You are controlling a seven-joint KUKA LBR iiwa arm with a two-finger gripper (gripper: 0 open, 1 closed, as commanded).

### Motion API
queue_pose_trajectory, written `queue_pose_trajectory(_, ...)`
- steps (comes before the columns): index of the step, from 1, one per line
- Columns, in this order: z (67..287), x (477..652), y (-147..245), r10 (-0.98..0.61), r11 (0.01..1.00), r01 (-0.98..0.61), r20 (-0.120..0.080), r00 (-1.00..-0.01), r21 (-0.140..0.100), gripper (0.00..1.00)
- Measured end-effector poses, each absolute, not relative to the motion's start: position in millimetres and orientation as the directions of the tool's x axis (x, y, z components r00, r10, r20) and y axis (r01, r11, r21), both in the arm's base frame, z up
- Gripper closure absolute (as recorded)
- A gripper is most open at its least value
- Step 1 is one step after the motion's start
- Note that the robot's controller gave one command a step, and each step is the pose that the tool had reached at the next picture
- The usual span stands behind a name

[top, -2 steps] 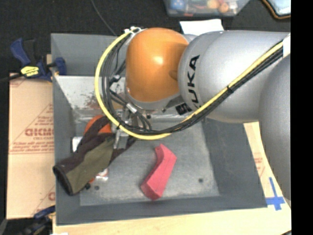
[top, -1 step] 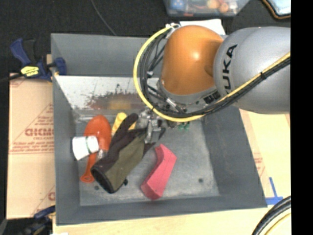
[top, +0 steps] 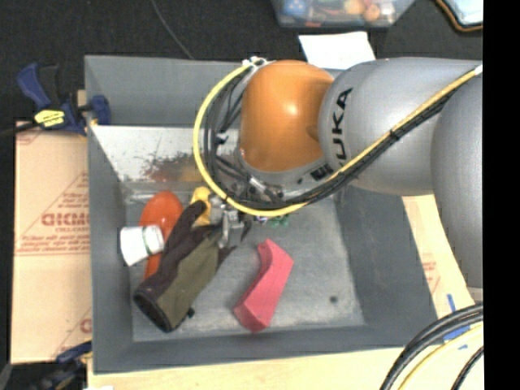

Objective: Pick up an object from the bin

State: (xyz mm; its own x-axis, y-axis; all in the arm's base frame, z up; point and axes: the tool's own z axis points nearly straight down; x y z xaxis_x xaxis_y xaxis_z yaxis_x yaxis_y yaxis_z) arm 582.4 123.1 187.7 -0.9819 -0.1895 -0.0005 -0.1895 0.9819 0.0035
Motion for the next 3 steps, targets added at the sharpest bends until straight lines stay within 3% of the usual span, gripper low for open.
queue_pose_trajectory(1,144,595.5,96,-0.349,0.937,-0.349,-0.009,-0.937,-0.004,1.0)
queue_pose_trajectory(2,144,595.5,96,-0.348,0.937,-0.348,-0.009,-0.937,-0.003,1.0)
queue_pose_trajectory(3,251,602.7,105,-0.357,0.934,-0.357,-0.01,-0.934,-0.005,1.0)
